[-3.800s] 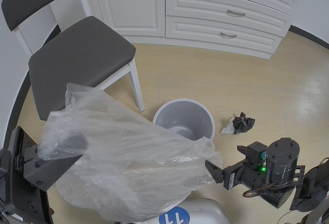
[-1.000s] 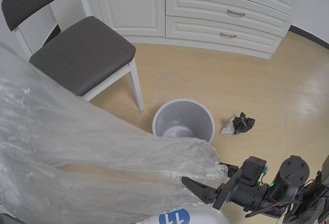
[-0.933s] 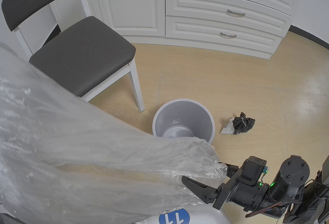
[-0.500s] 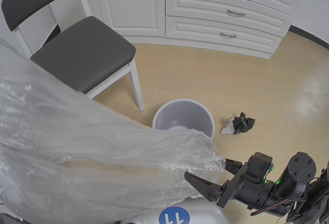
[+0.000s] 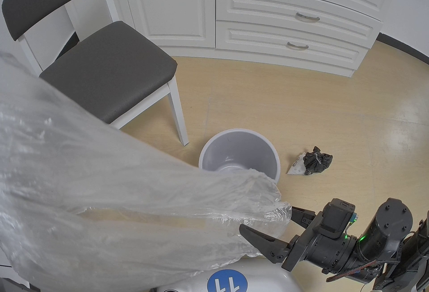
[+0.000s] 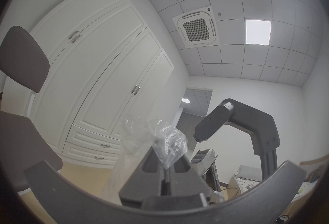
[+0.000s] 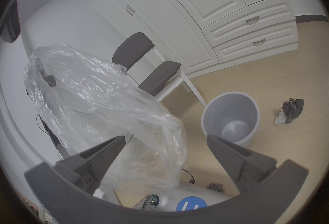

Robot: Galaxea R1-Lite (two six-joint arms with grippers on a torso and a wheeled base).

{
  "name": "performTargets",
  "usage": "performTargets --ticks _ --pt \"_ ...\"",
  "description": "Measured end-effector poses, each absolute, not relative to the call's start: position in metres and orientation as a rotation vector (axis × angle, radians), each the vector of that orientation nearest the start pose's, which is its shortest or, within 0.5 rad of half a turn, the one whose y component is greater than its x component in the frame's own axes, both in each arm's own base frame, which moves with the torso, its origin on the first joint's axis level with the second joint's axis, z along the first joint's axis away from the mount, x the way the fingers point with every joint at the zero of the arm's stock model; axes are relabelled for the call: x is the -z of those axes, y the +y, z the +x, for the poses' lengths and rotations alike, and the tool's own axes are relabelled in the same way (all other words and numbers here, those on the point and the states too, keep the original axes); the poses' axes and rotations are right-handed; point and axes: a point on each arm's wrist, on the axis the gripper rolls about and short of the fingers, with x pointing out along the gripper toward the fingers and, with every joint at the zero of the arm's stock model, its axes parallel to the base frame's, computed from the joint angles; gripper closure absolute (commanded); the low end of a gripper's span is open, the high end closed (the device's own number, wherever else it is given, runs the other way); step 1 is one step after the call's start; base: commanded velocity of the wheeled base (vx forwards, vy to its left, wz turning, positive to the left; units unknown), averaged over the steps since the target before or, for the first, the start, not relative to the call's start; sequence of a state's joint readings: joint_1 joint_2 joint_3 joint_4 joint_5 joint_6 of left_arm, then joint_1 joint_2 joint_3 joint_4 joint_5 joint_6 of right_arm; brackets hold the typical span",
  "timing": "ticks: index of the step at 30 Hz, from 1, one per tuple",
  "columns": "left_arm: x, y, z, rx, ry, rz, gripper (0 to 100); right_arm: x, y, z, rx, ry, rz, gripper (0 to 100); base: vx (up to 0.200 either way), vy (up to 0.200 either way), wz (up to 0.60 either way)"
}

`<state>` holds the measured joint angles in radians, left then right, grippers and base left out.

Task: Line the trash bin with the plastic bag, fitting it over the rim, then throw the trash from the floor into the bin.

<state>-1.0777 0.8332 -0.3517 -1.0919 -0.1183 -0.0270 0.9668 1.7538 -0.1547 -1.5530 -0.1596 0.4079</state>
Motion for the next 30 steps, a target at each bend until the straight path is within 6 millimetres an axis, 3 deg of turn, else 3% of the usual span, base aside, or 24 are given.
performTargets --ticks 3,4,18,30 --pt "-0.266 -0.065 0.032 1.168 -0.554 -0.322 100 -0.114 0.186 0.132 -0.790 0.203 0.361 0 0.000 0.000 0.00" --pt "-0.266 -0.066 0.032 1.169 -0.553 -0.322 100 -0.114 0.186 0.132 -0.790 0.203 0.361 100 0.000 0.000 0.00" --pt "-0.261 -0.068 0.032 1.201 -0.533 -0.309 100 -0.104 0.189 0.131 -0.789 0.241 0.335 100 0.000 0.000 0.00" --pt "-0.246 -0.066 0.027 1.347 -0.516 -0.260 100 -0.102 0.190 0.131 -0.783 0.247 0.328 100 0.000 0.000 0.00"
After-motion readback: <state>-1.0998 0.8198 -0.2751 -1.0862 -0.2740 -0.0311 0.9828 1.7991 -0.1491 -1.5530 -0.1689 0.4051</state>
